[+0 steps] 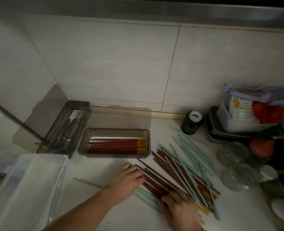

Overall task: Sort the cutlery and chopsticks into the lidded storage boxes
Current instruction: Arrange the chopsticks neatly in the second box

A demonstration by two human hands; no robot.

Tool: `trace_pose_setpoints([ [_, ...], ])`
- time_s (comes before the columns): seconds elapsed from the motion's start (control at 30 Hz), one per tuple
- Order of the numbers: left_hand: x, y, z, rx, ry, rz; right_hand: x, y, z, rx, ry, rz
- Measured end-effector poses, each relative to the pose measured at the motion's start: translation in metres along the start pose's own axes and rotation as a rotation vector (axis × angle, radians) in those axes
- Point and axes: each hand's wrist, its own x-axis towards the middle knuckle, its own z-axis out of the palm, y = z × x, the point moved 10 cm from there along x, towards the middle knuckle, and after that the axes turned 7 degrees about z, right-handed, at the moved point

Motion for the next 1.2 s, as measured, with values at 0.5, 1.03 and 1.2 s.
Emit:
trace_pose_setpoints([
  [0.5,0.005,0.019,0.009,0.155,-0.119,0.241,0.005,-0.006,0.014,-0.125,-0.224,0.133],
  [1.03,-0.073,-0.107,-0.098,0.026,0.412,-0.405,0.111,-0.062,-0.036,0.084,0.029,0.126],
  [1.2,-0.099,-0.142,-0.086,-0.116,0.366,-0.657,0.187,-0.076,0.046,0.153,-0.281,0.203],
])
